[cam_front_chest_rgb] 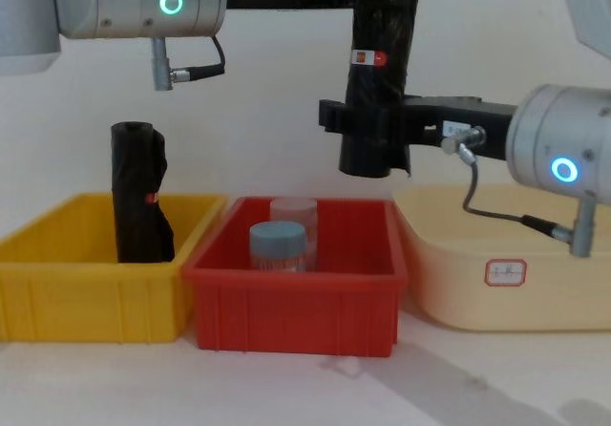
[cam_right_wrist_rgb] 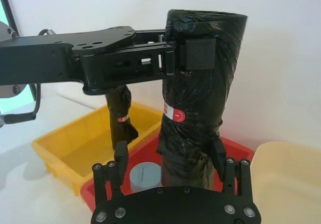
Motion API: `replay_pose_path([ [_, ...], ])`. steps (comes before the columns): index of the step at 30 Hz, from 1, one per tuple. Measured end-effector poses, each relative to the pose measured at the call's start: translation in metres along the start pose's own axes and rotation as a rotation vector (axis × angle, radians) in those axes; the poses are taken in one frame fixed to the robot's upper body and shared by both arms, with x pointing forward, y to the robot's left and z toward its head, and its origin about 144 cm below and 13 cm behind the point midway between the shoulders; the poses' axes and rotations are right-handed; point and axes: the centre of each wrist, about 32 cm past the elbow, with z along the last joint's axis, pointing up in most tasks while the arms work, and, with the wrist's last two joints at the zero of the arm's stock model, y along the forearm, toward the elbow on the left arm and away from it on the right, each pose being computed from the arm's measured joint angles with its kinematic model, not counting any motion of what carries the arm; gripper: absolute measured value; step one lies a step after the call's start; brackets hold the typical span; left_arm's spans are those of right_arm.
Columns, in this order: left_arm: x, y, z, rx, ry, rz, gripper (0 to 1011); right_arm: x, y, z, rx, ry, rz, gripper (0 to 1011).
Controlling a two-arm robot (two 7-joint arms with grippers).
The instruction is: Pick up the garbage bag with the one hand and transfer it to the other hand.
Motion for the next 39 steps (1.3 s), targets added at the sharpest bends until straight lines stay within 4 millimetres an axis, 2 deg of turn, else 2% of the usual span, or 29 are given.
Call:
replay_pose_path([
  [24, 0.005, -0.004, -0.001, 0.007, 0.024, -0.029, 364, 0.013, 0.035, -0.005, -0.013, -0.011, -0.078, 988],
  [30, 0.006, -0.004, -0.001, 0.009, 0.023, -0.032, 364, 0.017, 0.039, -0.006, -0.018, -0.013, -0.095, 872],
  [31, 0.006, -0.004, -0.001, 0.009, 0.023, -0.033, 364, 0.017, 0.040, -0.006, -0.019, -0.013, -0.098, 822],
  [32, 0.006, -0.004, -0.001, 0.009, 0.024, -0.033, 364, 0.017, 0.040, -0.006, -0.019, -0.013, -0.098, 822],
  [39, 0.006, -0.004, -0.001, 0.011, 0.024, -0.035, 364, 0.019, 0.042, -0.006, -0.020, -0.015, -0.109, 593],
])
